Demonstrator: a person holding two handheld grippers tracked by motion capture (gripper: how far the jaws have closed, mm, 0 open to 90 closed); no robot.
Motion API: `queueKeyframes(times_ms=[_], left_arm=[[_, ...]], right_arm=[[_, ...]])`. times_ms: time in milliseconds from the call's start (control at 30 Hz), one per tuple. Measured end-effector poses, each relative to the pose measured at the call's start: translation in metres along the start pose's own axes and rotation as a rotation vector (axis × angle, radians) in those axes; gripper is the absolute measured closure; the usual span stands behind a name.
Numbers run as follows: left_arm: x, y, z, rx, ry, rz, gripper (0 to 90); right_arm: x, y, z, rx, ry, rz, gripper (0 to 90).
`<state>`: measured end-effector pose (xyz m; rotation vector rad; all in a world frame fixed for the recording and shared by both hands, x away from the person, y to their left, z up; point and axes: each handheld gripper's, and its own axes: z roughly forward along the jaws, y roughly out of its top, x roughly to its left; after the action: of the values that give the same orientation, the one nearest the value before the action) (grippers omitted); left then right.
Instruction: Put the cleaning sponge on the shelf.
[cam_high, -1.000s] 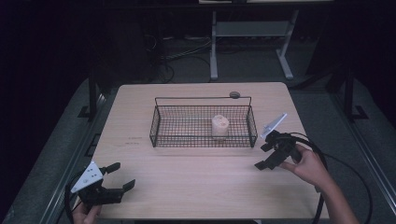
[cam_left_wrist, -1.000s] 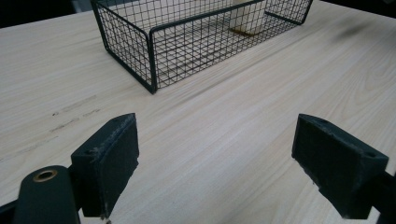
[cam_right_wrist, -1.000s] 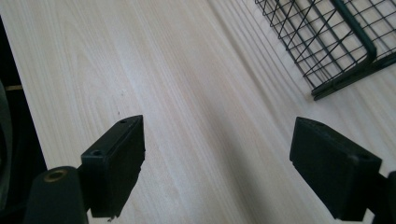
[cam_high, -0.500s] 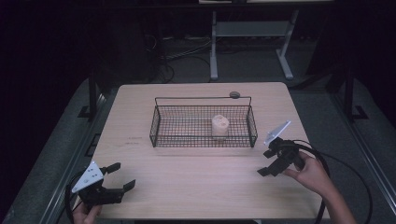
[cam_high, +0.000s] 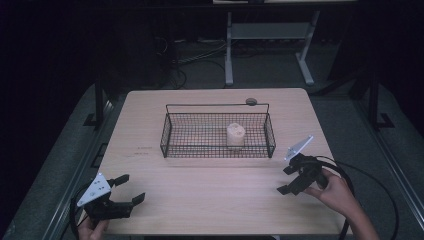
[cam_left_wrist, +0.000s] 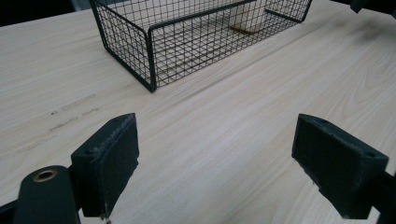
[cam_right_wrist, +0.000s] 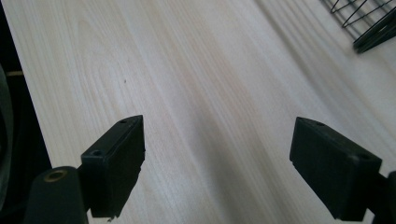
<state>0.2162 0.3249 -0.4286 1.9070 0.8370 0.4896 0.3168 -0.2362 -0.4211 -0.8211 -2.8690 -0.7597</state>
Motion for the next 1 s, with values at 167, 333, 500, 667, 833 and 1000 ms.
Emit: queueKeyframes(times_ms=[167, 333, 500, 667, 833, 1000], left_arm=[[0.0, 0.0, 0.0, 0.002, -0.001, 0.001, 14.1], [0.0, 0.0, 0.001, 0.006, 0.001, 0.005, 14.1], [-0.001, 0.0, 0.001, 0.007, -0.001, 0.008, 14.0], [-0.001, 0.0, 0.001, 0.008, 0.0, 0.008, 14.1], [-0.001, 0.0, 0.001, 0.007, -0.002, 0.005, 14.1], [-0.001, 0.0, 0.001, 0.007, -0.001, 0.003, 14.1]], right_arm=[[0.002, -0.006, 0.002, -0.008, 0.001, 0.003, 17.5], [0.004, -0.012, 0.003, -0.014, 0.002, 0.007, 17.5], [0.006, -0.017, 0.001, -0.023, -0.001, 0.009, 17.5], [0.009, -0.019, 0.001, -0.026, -0.003, 0.004, 17.5], [0.011, -0.021, 0.003, -0.027, -0.001, 0.002, 17.5], [0.012, -0.021, 0.005, -0.026, 0.001, 0.001, 17.5]])
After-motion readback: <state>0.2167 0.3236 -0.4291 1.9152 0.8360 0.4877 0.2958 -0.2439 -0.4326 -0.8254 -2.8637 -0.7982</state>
